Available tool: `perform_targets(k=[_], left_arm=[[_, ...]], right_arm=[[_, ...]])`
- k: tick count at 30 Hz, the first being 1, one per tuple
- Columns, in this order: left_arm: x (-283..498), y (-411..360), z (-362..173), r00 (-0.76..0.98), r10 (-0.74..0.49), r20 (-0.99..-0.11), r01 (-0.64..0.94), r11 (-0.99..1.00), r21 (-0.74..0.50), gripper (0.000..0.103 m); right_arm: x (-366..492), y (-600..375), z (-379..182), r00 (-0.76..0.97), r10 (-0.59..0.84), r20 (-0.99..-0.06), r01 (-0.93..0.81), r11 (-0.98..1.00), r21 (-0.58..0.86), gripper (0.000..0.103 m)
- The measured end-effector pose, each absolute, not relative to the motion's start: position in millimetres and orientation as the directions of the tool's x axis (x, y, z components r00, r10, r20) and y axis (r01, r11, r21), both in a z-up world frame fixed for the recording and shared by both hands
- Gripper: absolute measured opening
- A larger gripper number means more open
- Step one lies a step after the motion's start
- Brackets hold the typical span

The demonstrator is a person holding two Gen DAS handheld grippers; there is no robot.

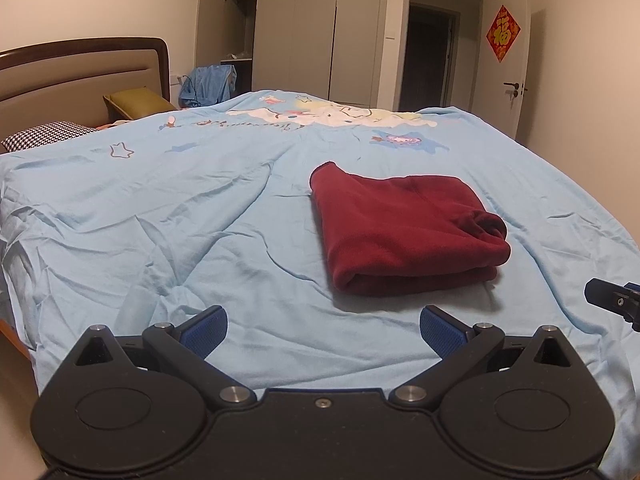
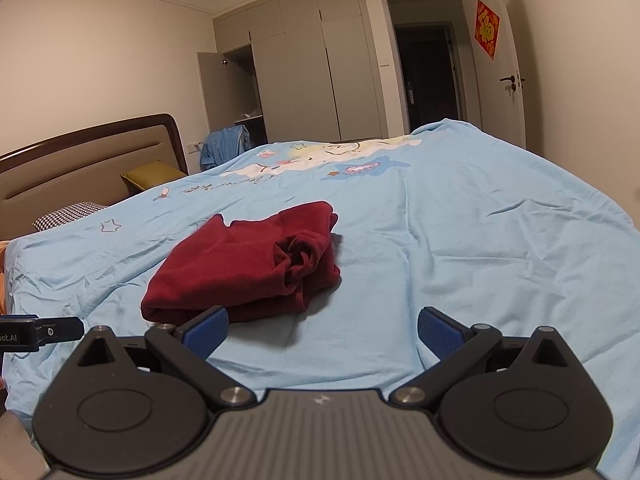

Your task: Fold small clothes

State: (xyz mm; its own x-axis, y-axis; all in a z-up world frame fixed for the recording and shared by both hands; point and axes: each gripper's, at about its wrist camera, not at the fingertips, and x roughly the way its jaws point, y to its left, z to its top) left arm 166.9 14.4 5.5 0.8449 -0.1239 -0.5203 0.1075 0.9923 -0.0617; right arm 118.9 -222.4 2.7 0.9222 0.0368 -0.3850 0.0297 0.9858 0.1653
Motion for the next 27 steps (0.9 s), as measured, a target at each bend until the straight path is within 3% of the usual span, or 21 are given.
perform_targets(k=[27], left_arm=[[168.4,14.9,0.5,0.839,-0.119,-0.532,0.1,0.993,-0.063,0.102]], right_arm=[[121.0,-222.3,-2.0,0.915,0.04,-0.401,0.032,0.985,0.17,0.103]])
